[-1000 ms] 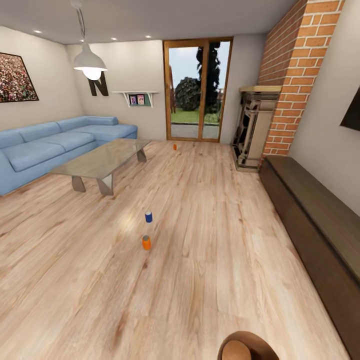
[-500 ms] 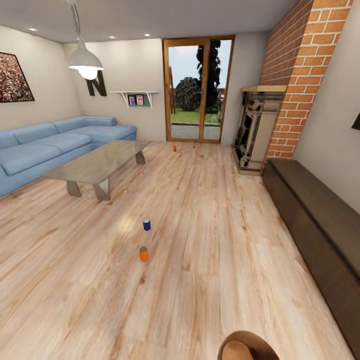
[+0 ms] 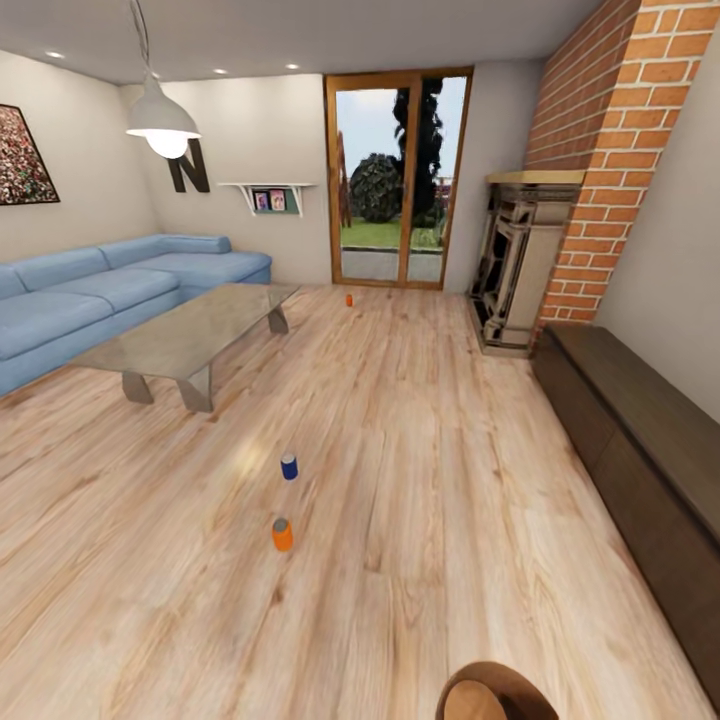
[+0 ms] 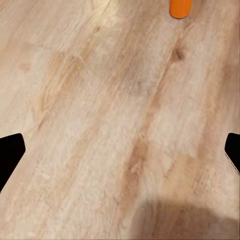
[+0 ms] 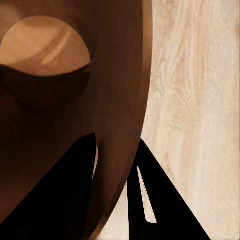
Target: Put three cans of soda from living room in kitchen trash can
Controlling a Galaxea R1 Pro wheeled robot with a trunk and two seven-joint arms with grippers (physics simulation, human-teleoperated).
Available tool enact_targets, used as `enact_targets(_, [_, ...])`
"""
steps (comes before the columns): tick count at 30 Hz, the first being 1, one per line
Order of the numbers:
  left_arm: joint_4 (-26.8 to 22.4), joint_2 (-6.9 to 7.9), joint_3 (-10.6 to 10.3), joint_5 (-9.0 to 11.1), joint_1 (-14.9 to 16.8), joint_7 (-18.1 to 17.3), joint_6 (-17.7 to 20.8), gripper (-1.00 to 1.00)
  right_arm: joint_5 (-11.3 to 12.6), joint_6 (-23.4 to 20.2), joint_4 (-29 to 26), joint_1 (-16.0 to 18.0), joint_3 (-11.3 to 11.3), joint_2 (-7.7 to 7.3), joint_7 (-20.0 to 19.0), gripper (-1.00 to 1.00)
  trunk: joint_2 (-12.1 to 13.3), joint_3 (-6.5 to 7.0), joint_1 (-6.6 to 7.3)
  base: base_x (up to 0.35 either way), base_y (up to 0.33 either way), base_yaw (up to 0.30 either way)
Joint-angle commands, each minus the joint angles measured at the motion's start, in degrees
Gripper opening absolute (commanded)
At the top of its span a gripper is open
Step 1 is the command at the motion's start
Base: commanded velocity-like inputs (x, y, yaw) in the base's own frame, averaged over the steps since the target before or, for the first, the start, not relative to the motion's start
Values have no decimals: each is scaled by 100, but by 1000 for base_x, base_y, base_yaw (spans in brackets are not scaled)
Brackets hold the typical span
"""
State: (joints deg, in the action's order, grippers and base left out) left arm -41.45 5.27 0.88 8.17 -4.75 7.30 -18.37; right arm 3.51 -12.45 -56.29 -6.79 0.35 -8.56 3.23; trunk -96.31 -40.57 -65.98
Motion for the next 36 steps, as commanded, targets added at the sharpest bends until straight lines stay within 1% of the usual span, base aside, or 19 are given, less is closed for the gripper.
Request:
enact_targets(1, [-1,0,0,0,0,0,0,100,8,1,-5,2,0,1,-24,-100,0,0,0,322,0,0])
enact_targets(10, [-50,5,6,0,19,4,49,100,9,-2,-5,4,0,3,-24,-100,0,0,0,322,0,0])
enact_targets(13, [-215,12,13,2,40,7,223,100,6,-14,-10,23,0,3,-31,-100,0,0,0,322,0,0])
enact_targets(14, [-389,17,18,11,53,8,452,100,6,-36,-12,39,0,2,-38,-100,0,0,0,322,0,0])
enact_targets(18, [-924,17,27,25,71,8,1130,100,21,-114,-15,86,-10,-7,-49,-100,0,0,0,322,0,0])
enact_targets(19, [-1272,7,31,29,74,8,1458,100,21,-206,-18,141,-12,-13,-53,-100,0,0,0,314,0,0])
enact_targets(20, [-1483,2,32,30,75,10,1651,100,19,-288,-19,185,-13,-17,-54,-100,0,0,0,309,0,0])
enact_targets(21, [-1826,-6,31,32,76,13,1968,100,16,-424,-20,256,-15,-20,-56,-100,0,0,0,302,0,0])
enact_targets(23, [-2161,-15,26,33,77,15,2308,100,11,-558,-21,316,-16,-25,-57,-100,0,0,0,297,0,0])
enact_targets(24, [-2493,-24,20,35,80,16,2634,100,4,-676,-23,371,-17,-27,-58,-100,0,0,0,292,0,0])
enact_targets(25, [-2647,-28,18,35,81,18,2777,100,2,-727,-25,406,-17,-28,-58,-100,0,0,0,290,0,0])
enact_targets(26, [-2928,-36,15,35,87,24,3020,100,2,-835,-27,500,-17,-29,-59,-100,0,0,0,287,0,0])
enact_targets(27, [-3048,-39,12,35,89,28,3122,100,5,-900,-28,560,-17,-30,-59,-100,0,0,0,286,0,0])
enact_targets(28, [-3252,-44,7,37,95,34,3286,100,12,-1072,-29,701,-17,-31,-59,-100,0,0,0,283,0,0])
enact_targets(30, [-3419,-54,5,36,97,37,3397,100,19,-1296,-30,846,-17,-31,-61,-100,0,0,0,281,0,0])
enact_targets(31, [-3554,-70,3,36,98,43,3471,100,27,-1574,-31,981,-18,-30,-64,-100,0,0,0,278,0,0])
enact_targets(32, [-3606,-78,2,36,100,45,3498,100,29,-1726,-31,1051,-18,-27,-65,-100,0,0,0,278,0,0])
enact_targets(34, [-3752,-101,1,39,105,48,3560,100,33,-2295,-31,1409,-18,-11,-62,-100,0,0,0,277,0,0])
enact_targets(36, [-3795,-111,1,41,108,50,3576,100,40,-2518,-28,1629,-18,-3,-61,-100,0,0,0,276,0,0])
